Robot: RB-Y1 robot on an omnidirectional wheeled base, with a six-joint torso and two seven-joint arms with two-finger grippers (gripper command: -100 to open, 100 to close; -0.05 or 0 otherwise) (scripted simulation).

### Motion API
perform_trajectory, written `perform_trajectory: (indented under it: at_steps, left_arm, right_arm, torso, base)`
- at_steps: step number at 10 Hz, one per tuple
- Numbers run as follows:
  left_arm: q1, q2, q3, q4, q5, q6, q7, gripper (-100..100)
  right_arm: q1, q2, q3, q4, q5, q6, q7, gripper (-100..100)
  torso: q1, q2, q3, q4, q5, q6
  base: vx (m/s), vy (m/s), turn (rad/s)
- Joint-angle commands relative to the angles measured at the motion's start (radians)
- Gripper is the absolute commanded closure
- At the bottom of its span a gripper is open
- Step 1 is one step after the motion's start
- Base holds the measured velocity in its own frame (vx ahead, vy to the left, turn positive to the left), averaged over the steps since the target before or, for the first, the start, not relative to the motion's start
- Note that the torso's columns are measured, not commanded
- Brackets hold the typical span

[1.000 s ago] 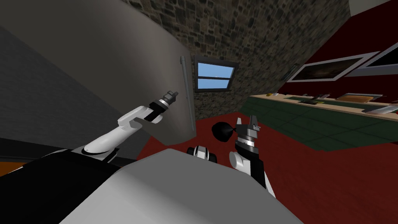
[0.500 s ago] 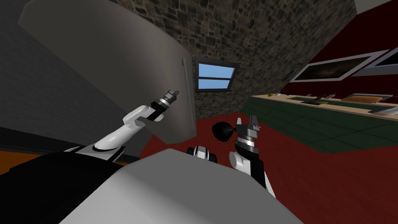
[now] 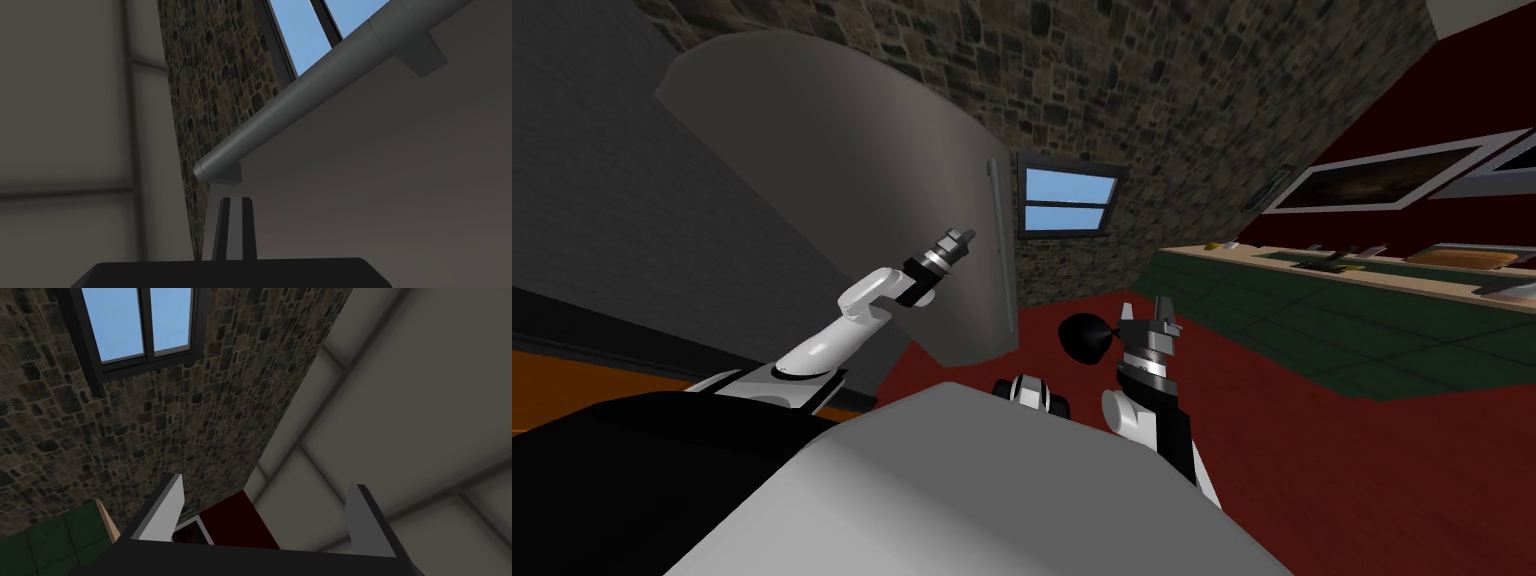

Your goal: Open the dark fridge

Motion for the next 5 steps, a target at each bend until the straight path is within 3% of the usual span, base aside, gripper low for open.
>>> perform_trajectory:
  at_steps: [1,2,3,5]
  left_arm:
    - [-0.079,-0.058,-0.022,0.078,-0.078,-0.076,0.072,100]
    - [-0.097,-0.058,-0.022,0.106,-0.109,-0.106,0.100,100]
    - [-0.097,-0.058,-0.022,0.106,-0.133,-0.132,0.101,100]
    - [-0.097,-0.058,-0.022,0.106,-0.133,-0.173,0.101,100]
  right_arm:
    - [0.000,0.000,0.000,0.000,0.000,0.000,0.000,0]
    - [0.000,0.000,0.000,0.000,0.000,0.000,0.000,0]
    - [0.000,0.000,0.000,0.000,0.000,0.000,0.000,0]
    - [0.000,0.000,0.000,0.000,0.000,0.000,0.000,0]
  torso:
    - [-0.001,0.007,0.004,0.002,0.000,-0.001]
    - [-0.002,0.009,0.006,0.003,-0.001,0.000]
    - [-0.002,0.005,0.003,0.002,-0.001,0.001]
    - [0.000,-0.001,0.000,0.000,0.000,0.000]
  base:
    - [-0.126,-0.034,0.184]
    - [-0.065,-0.026,-0.026]
    - [-0.021,-0.010,-0.033]
    - [0.004,0.001,0.003]
